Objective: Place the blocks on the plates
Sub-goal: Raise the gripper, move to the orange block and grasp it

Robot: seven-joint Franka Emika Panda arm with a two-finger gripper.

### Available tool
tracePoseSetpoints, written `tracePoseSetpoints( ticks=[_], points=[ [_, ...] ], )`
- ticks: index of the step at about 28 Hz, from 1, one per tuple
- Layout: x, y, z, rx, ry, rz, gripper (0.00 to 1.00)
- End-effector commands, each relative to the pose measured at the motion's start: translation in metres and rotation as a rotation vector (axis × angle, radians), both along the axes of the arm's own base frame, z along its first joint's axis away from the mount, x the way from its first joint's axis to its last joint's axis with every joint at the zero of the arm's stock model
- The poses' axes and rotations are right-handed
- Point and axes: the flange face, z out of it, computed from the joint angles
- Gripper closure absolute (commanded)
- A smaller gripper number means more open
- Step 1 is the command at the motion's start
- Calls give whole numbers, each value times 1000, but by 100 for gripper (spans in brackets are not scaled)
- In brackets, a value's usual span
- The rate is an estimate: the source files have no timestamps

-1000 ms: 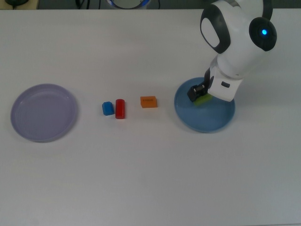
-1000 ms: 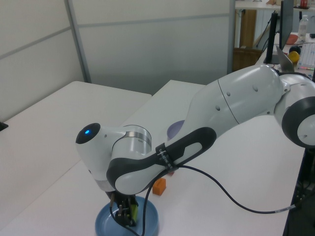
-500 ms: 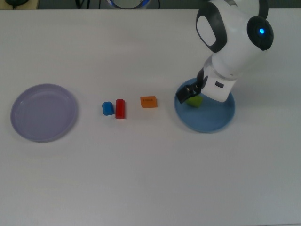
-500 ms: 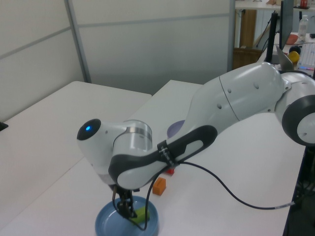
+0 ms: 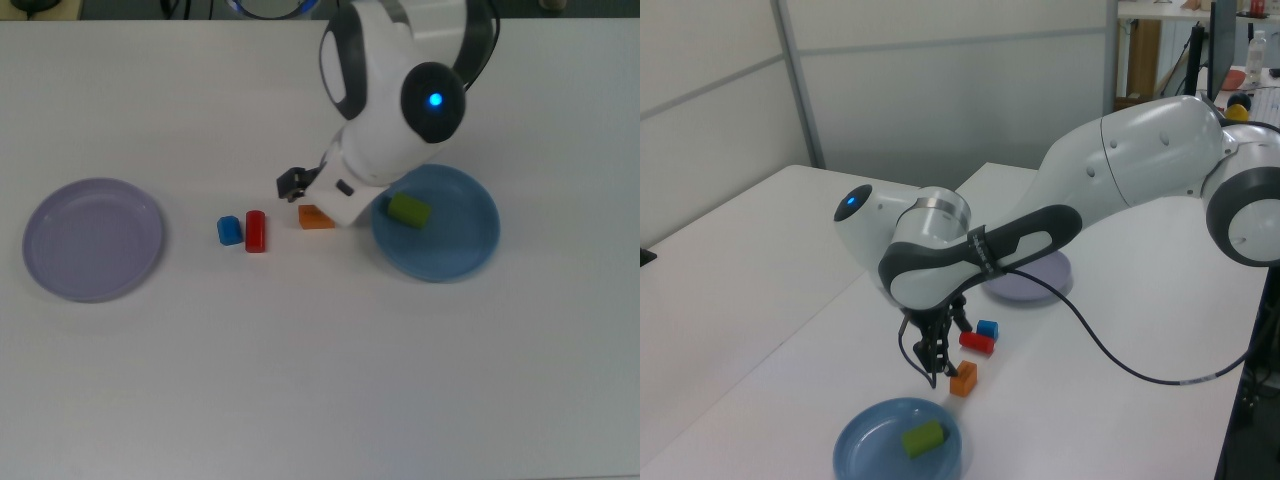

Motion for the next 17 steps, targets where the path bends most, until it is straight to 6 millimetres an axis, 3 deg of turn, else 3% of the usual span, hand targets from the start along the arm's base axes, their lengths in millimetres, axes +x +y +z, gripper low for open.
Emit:
tracePoseSetpoints(
  ticks=[1,6,17],
  points=[
    [0,-26,-10,-8,-3,-164,0],
    [2,-35,-10,68,4,-232,0],
    [1,-21,-38,127,65,-210,0]
  ],
)
